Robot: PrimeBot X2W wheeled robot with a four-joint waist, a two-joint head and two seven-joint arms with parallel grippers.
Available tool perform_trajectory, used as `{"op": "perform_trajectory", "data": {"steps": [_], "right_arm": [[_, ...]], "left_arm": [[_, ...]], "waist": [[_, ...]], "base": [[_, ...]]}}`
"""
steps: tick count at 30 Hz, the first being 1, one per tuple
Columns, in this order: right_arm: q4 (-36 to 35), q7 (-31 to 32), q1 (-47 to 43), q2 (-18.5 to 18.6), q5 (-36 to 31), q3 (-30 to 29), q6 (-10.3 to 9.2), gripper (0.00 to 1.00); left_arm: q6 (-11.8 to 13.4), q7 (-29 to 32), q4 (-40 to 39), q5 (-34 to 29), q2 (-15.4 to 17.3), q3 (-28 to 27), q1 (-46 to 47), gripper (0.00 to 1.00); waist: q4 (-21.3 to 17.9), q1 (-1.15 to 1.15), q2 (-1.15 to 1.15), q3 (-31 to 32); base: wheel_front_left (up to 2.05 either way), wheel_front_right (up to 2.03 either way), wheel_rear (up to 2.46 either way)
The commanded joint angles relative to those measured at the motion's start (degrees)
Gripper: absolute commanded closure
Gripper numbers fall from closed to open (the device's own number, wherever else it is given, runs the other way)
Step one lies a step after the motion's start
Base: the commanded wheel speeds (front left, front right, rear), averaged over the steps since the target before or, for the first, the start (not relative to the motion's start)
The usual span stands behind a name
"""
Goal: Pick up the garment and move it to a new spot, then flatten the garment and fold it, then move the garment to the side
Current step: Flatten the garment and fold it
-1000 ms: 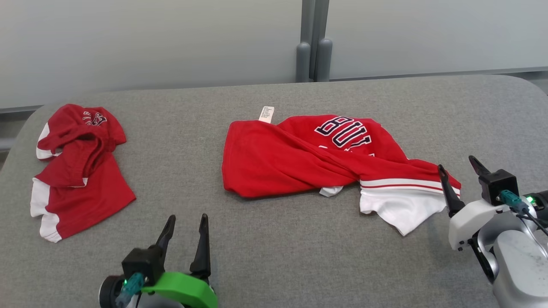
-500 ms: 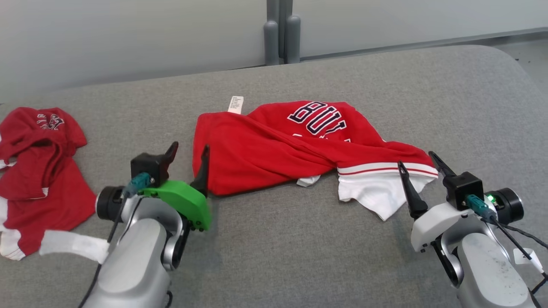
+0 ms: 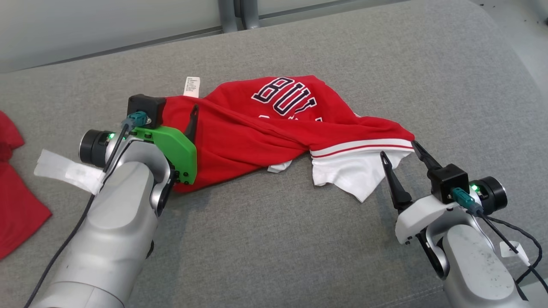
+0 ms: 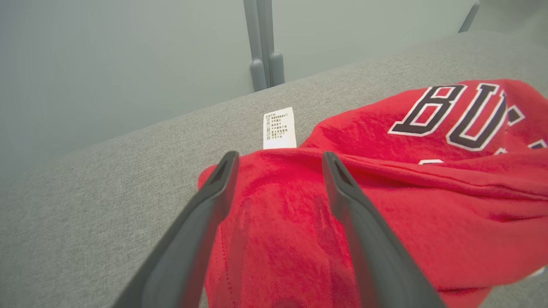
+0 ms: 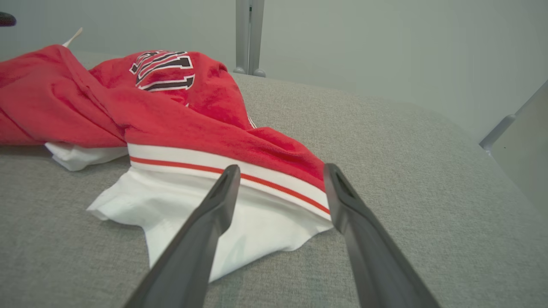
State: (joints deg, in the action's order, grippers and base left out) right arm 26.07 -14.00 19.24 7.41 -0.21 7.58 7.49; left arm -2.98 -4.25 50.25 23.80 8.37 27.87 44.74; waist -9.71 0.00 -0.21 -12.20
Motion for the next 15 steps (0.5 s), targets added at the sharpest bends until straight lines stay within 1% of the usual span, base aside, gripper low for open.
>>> {"op": "perform_trajectory", "data": {"steps": [1, 8, 15], "right_arm": [[-0.15, -0.31, 1.09, -0.32, -0.21, 0.21, 0.00, 0.00], [0.15, -0.81, 2.33, -1.29, -0.30, 1.51, 0.00, 0.00], [0.95, -1.06, 3.23, -1.75, -0.43, 2.15, 0.00, 0.00]], "left_arm": [[-0.49, -0.09, 1.43, -1.07, 0.24, 0.66, 2.05, 0.00], [-2.08, 1.90, 8.45, -3.85, 0.90, 4.40, 8.17, 0.00], [-3.08, 2.92, 12.48, -7.58, 2.13, 8.95, 12.48, 0.00]], "waist": [[-2.27, 0.00, 0.21, -2.26], [-4.60, 0.00, 0.21, -4.63], [-5.98, 0.00, 0.21, -6.03]], "base": [[0.00, 0.00, 0.00], [0.00, 0.00, 0.00], [0.00, 0.00, 0.00]]}}
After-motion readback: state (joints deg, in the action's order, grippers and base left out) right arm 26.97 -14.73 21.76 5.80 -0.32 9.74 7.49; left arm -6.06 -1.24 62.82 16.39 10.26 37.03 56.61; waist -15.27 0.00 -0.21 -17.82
